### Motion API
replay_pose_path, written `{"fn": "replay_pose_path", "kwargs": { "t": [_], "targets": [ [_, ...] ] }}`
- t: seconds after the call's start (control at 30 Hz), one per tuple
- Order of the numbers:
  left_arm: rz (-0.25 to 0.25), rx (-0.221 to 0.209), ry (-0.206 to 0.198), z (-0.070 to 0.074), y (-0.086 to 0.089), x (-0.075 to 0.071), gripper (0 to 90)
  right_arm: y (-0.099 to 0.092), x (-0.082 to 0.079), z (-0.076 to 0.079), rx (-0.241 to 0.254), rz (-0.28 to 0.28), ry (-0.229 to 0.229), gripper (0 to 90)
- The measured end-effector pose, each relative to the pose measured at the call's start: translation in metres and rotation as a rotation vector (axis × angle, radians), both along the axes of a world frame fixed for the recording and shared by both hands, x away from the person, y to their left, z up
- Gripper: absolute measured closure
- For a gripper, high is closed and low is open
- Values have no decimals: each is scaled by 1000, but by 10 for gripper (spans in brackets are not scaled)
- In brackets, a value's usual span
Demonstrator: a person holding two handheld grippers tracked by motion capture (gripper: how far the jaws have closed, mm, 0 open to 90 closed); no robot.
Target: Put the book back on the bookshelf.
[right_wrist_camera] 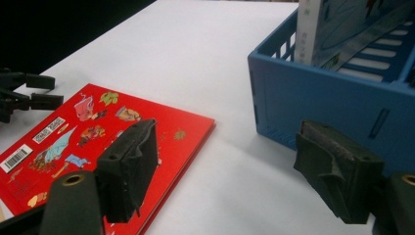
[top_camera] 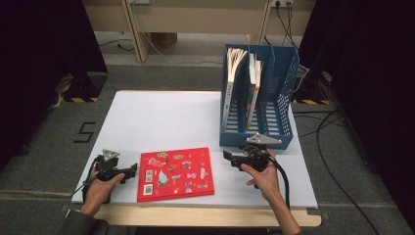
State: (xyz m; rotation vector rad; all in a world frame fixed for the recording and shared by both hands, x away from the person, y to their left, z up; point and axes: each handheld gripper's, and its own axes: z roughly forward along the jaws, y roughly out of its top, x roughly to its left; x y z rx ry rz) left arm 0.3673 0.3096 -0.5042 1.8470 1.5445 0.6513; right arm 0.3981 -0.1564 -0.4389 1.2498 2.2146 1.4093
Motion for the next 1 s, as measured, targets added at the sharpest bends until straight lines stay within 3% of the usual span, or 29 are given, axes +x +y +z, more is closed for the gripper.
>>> {"fn": "replay_pose_path", "kwargs": {
  "t": [0.07, 0.23, 0.3, 0.37, 0.57, 0.7, 0.9, 1.0],
  "targets": [
    [0, 0, 0, 0, 0, 0, 93, 1, -2, -3, -16, -1, -9, 184],
    [1, -1, -2, 0, 0, 0, 93, 2, -6, -8, 18, 27, -1, 162],
    [-1, 0, 0, 0, 0, 0, 93, 3, -8, -8, 26, 21, 9, 213],
    [0, -1, -2, 0, 0, 0, 93, 4, -8, -8, 64, 34, 26, 249],
    [-1, -2, -3, 0, 0, 0, 95, 7, -14, -11, 44, 35, 25, 220],
    [-5, -1, -2, 0, 0, -1, 96, 9, -17, -14, 63, 51, 47, 166],
    [-15, 1, -6, 1, -1, -3, 115, 14, -20, -20, 47, 70, 61, 164],
    [-37, 3, -5, 1, -2, -6, 121, 18, -21, -25, 56, 83, 89, 176]
  ]
}}
